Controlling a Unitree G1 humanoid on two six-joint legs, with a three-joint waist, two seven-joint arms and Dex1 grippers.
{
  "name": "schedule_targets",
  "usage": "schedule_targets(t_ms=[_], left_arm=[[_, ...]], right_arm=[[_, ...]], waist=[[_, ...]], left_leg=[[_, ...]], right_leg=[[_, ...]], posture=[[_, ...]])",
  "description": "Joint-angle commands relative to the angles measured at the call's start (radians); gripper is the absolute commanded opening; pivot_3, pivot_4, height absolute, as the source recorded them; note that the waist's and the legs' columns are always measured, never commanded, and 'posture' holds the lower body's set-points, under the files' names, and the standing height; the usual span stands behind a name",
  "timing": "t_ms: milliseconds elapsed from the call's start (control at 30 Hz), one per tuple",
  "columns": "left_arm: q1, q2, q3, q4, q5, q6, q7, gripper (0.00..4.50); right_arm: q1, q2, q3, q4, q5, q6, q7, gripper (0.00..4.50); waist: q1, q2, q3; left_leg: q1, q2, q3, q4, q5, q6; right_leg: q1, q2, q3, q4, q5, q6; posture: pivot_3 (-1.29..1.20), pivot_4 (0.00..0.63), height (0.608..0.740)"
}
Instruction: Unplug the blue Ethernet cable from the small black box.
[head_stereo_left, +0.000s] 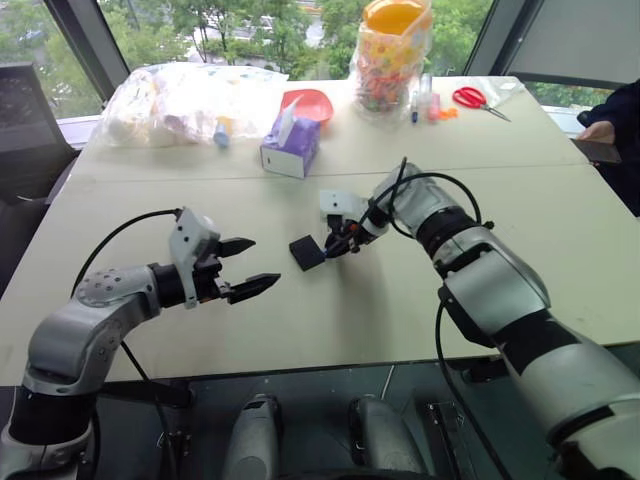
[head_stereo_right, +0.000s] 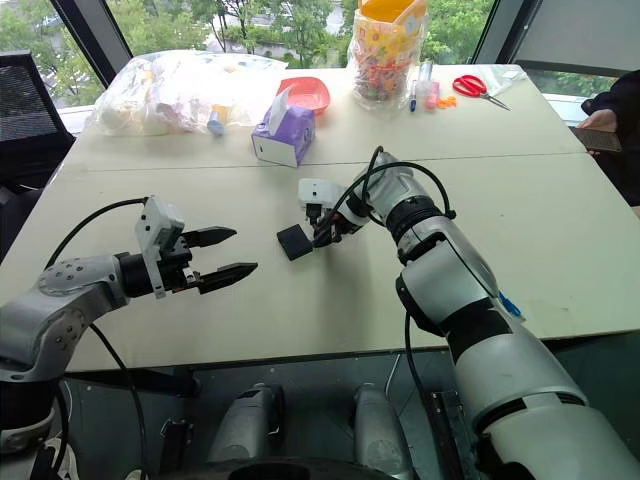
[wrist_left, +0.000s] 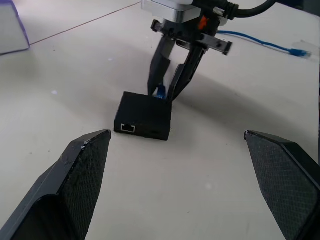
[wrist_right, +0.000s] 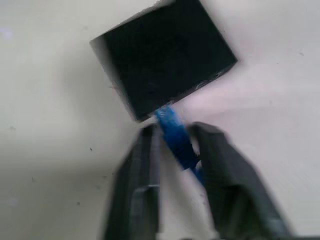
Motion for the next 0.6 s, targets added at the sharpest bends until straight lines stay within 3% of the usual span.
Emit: schedule_targets(t_ms=[33,167,300,367,500,600], left_arm=[[-0.025,0.003,0.042,-0.002,-0.056,0.029,-0.001,4.5],[-0.063,0.009,0.044,0.068,-0.079,0.05,-0.023,4.5],[-0.152,0.003,0.018,0.182,-0.105,0.074,-0.082,4.5],[-0.184,0.002,0.005,0.223,-0.111,0.086,-0.11,4.5],[-0.224,0.01,-0.024,0.273,-0.106,0.099,-0.167,4.5],[-0.297,-0.008,-0.077,0.337,-0.096,0.098,-0.227,4.5]], right_arm=[[0.019,-0.002,-0.029,-0.033,-0.008,-0.011,0.013,0.04],[0.092,-0.056,-0.055,-0.206,-0.021,-0.06,-0.069,0.04],[0.403,-0.195,-0.138,-0.856,0.031,0.022,-0.114,0.04],[0.52,-0.224,-0.17,-1.061,0.013,0.029,-0.198,0.04],[0.65,-0.205,-0.232,-1.277,0.021,0.126,-0.347,0.04],[0.771,-0.219,-0.239,-1.458,-0.045,0.089,-0.464,0.04]], waist=[[0.001,0.0,0.0],[0.002,0.0,0.0],[0.015,0.0,0.0],[0.015,0.0,0.0],[0.0,0.0,0.0],[0.01,0.0,0.0]], left_leg=[[0.0,0.0,0.0,0.0,0.0,0.0],[0.0,0.0,0.0,0.0,0.0,-0.001],[-0.001,-0.001,-0.001,0.001,0.001,-0.002],[-0.002,-0.001,-0.001,0.002,0.001,-0.002],[0.0,-0.001,-0.001,0.002,0.001,-0.002],[0.001,0.0,-0.002,0.002,0.001,-0.003]], right_leg=[[0.0,0.0,0.0,0.001,0.0,0.0],[0.0,0.0,0.0,0.002,0.0,0.0],[-0.001,-0.001,0.0,0.005,-0.002,0.003],[-0.002,-0.001,0.0,0.007,-0.002,0.004],[-0.003,0.0,0.0,0.009,-0.002,0.004],[-0.003,0.001,0.0,0.011,-0.004,0.001]], posture=[[0.0,0.15,0.735],[0.0,0.15,0.735],[0.0,0.15,0.735],[0.0,0.15,0.735],[0.0,0.15,0.735],[0.0,0.15,0.735]])
